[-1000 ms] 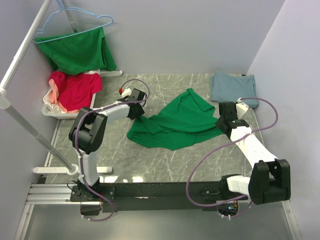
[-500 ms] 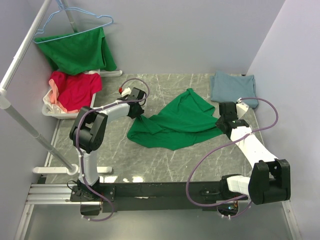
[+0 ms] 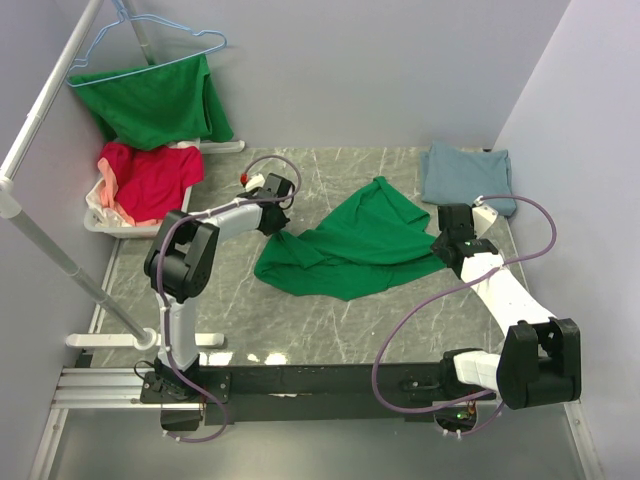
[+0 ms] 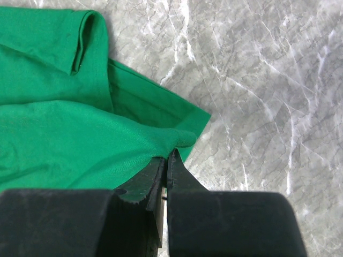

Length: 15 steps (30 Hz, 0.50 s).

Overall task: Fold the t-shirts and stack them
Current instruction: Flatten the tshirt out

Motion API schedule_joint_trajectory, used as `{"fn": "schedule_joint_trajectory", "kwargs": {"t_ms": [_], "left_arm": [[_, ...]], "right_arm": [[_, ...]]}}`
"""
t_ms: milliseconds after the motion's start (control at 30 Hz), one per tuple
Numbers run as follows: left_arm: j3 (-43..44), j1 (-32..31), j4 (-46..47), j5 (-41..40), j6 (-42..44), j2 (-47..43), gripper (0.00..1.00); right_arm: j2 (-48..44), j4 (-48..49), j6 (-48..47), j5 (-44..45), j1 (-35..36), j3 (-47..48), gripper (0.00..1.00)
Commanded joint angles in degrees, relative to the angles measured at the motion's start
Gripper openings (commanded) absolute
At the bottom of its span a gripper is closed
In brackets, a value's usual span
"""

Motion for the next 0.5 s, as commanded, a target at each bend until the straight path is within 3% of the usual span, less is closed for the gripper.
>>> {"fn": "schedule_joint_trajectory", "kwargs": {"t_ms": [0, 467], "left_arm": [[2.2, 0.2, -2.1, -0.1, 0.2, 1.0, 0.01], [4.3, 0.3, -9.4, -11.5, 2.2, -10.5, 0.01]], "right_arm": [[-1.4, 0.9, 0.1, 1.3, -0.5, 0.0, 0.0], [-3.6, -0.5, 0.5, 1.7, -0.7, 1.6, 0.0]]}}
